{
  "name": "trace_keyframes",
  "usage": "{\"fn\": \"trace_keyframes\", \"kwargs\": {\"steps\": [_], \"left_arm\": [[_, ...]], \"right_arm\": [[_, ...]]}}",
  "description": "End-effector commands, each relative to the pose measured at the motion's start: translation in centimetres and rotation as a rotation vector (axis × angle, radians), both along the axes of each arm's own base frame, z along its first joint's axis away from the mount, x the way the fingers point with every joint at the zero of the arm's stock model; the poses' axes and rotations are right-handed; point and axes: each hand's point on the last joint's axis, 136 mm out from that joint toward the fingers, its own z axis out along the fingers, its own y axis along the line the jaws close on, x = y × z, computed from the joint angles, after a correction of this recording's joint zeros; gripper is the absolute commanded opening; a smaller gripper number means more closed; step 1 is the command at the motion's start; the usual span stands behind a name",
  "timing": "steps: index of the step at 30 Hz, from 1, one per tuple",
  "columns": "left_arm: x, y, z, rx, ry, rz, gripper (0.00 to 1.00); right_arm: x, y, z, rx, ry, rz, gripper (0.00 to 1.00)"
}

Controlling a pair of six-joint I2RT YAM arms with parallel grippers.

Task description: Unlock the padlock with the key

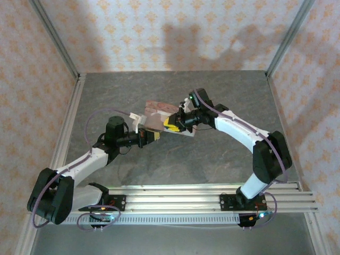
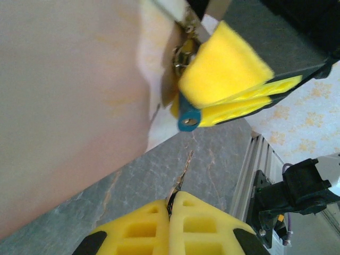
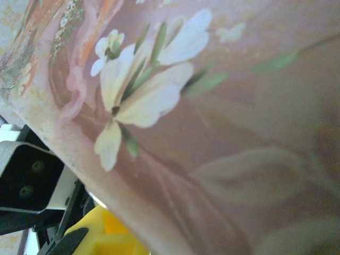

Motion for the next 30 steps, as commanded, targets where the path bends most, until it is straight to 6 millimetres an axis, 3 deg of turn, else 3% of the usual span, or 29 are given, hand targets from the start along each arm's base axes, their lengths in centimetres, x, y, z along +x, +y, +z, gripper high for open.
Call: {"fn": "trace_keyframes", "kwargs": {"steps": [1,11,30], "left_arm": [[0.4,-0.6,1.7,-0.011,-0.064,-0.018,0.00],[1.5,0.1,0.6,0.066,-0.081,0.055,0.00],[2.2,-1.0,0.7,0.071,-0.079,0.034,0.00]], "right_arm": [[0.8,0.8,2.0,0.046,-0.045,0.017,0.00],[0.8,0.6,1.7,0.032,-0.044,0.006,0.00],[0.6,0.4,2.0,0.025,-0.057,0.012,0.00]]}}
